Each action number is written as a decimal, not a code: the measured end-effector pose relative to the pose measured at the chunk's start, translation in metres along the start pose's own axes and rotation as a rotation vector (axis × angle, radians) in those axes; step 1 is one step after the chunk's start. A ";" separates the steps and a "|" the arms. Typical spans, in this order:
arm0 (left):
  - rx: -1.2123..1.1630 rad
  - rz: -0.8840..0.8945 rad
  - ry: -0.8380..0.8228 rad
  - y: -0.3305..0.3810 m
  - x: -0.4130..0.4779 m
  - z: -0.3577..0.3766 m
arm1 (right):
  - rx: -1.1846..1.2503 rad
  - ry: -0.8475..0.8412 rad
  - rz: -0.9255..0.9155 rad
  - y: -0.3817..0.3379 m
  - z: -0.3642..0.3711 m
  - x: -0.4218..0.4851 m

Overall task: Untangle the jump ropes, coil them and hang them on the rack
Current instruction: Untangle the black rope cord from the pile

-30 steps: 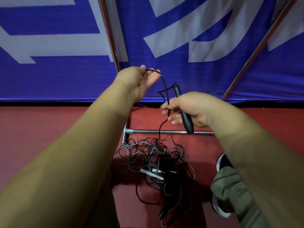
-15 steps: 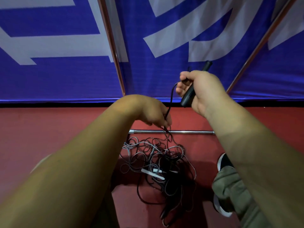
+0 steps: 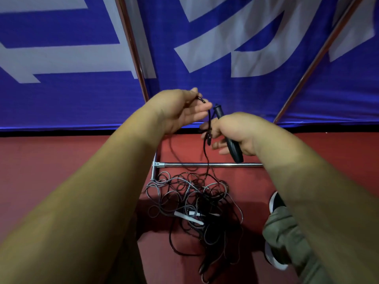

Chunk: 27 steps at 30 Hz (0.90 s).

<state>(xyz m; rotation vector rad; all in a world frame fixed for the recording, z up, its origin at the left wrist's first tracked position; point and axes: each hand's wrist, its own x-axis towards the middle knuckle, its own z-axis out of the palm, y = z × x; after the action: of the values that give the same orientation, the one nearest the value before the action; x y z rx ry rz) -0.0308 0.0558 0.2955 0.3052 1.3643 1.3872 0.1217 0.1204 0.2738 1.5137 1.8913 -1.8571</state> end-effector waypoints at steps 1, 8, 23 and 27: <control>-0.071 0.011 0.008 0.001 0.001 -0.001 | -0.033 -0.014 -0.019 -0.001 0.001 -0.003; -0.375 0.160 0.152 0.006 0.015 -0.019 | -0.019 -0.069 -0.120 -0.005 0.002 -0.009; -0.329 0.088 0.388 0.013 0.023 -0.038 | 0.405 -0.103 -0.205 -0.012 -0.002 -0.015; 0.274 -0.268 0.036 -0.007 0.002 -0.008 | 0.540 -0.043 -0.285 -0.020 -0.006 -0.018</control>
<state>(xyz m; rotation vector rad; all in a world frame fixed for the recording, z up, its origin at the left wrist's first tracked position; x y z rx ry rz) -0.0348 0.0513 0.2861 0.2666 1.5655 0.9902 0.1206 0.1194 0.3008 1.3501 1.7461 -2.6725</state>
